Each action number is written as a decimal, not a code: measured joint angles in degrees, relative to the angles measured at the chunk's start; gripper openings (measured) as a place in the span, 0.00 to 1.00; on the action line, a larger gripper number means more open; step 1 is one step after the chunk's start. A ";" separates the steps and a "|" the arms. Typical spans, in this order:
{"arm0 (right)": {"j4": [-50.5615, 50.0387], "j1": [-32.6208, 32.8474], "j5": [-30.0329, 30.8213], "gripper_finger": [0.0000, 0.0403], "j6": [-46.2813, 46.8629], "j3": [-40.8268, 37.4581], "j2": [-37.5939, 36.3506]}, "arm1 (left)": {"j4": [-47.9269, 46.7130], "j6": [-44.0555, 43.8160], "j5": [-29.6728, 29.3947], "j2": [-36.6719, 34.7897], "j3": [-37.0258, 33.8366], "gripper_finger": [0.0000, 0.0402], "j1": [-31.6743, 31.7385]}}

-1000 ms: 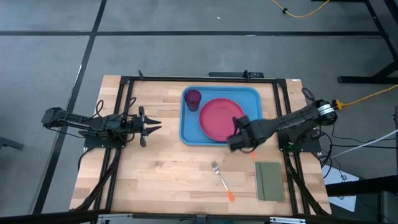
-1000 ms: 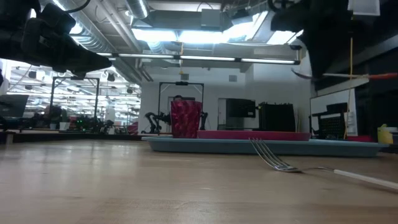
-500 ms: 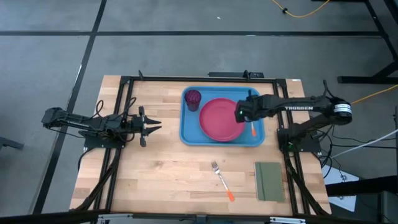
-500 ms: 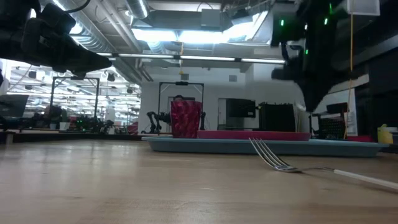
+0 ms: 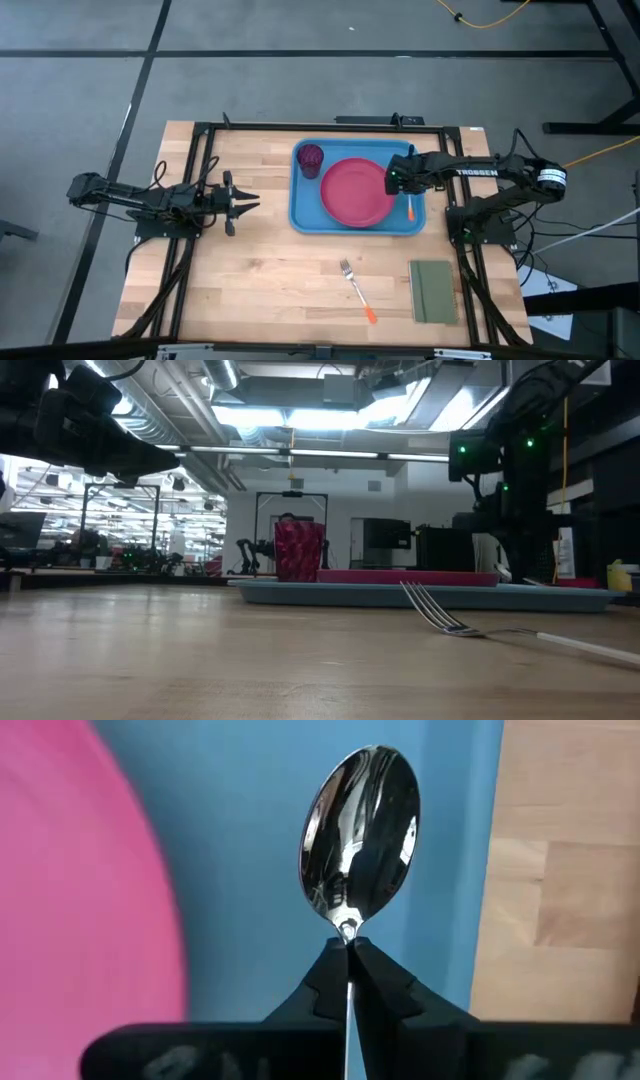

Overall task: Pick and place plate/cup/fork/spoon on tray
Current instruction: Put the orange spoon on the blue tray to the right of the pink plate, then put the orange fork on the blue tray to the right of the pink plate

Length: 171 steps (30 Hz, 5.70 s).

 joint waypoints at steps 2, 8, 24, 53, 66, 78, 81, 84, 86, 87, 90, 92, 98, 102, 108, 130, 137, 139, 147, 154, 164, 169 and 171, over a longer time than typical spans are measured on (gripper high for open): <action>0.86 -0.69 0.00 0.01 -0.94 -0.99 0.00 | 0.01 0.00 0.00 0.00 0.00 0.21 -0.01; 2.40 -2.62 0.04 0.01 -5.69 -2.22 0.00 | 0.01 0.00 0.00 0.00 0.00 0.21 0.00; 3.67 -4.22 0.70 0.16 -5.75 -2.24 0.02 | 0.00 0.00 0.00 0.00 -0.01 0.21 -0.01; 6.39 16.30 7.54 0.24 -3.76 4.56 -8.38 | 0.00 -0.01 0.00 0.00 -0.01 0.21 -0.01; 14.00 37.60 7.94 0.24 11.22 8.06 -1.67 | 0.01 -0.03 0.00 0.00 0.01 0.21 0.00; -8.82 49.16 5.49 0.13 16.85 31.19 19.89 | 0.01 -0.02 0.00 0.00 0.01 0.21 0.00; -9.94 50.08 4.14 0.18 17.35 33.14 24.00 | 0.01 0.00 0.00 0.00 -0.01 0.21 0.00; -7.66 50.74 2.02 0.23 19.12 34.15 27.01 | 0.00 -0.02 0.00 0.00 0.01 0.21 0.00; -5.88 51.12 0.77 0.26 20.48 34.22 28.50 | 0.00 0.00 0.00 0.00 -0.01 0.21 -0.02; -5.13 51.15 0.27 0.28 20.54 34.22 29.06 | 0.00 -0.02 0.00 0.00 0.01 0.21 -0.01; -3.83 51.26 -0.55 0.30 21.85 34.22 29.87 | 0.01 0.00 0.00 0.00 0.00 0.21 -0.01; -3.27 51.52 -0.46 0.30 22.06 34.22 30.58 | 0.02 -0.02 0.00 0.00 0.01 0.21 -0.02; 1.66 52.52 -0.48 0.31 20.65 34.22 32.06 | 0.02 -0.02 0.00 0.00 -0.01 0.21 0.00; 0.98 52.50 0.09 0.31 20.27 36.50 32.06 | 0.02 -0.02 0.00 0.00 -0.01 0.21 -0.02; -0.29 52.93 -1.44 0.31 20.19 39.57 35.54 | 0.00 0.00 0.00 0.02 -0.01 0.21 -0.02; -2.56 53.58 -5.31 0.28 17.42 46.29 43.65 | 0.02 0.00 0.00 0.02 0.01 0.21 0.00; -3.44 53.57 -4.65 0.16 16.98 46.28 43.65 | 0.02 -0.02 0.02 0.00 -0.01 0.21 -0.02; -3.84 53.57 -4.59 0.12 16.98 46.28 43.65 | 0.02 0.00 0.01 0.00 0.01 0.21 -0.02; -6.65 53.46 -4.15 0.02 17.19 46.32 43.62 | 0.02 0.00 0.00 0.00 -0.01 0.21 -0.02; -17.26 52.41 -0.06 0.01 18.91 46.15 38.69 | 0.02 -0.02 0.00 0.02 -0.01 0.21 0.00; -31.17 48.55 10.94 0.01 25.92 43.78 23.51 | 0.00 -0.02 0.00 0.02 -0.01 0.21 -0.02; -32.51 43.48 16.15 0.02 29.23 37.81 17.15 | 0.06 -0.02 0.00 0.00 -0.01 0.21 -0.02; -33.11 40.73 17.69 0.02 30.53 34.97 14.54 | 0.02 -0.02 0.00 0.01 0.00 0.21 -0.01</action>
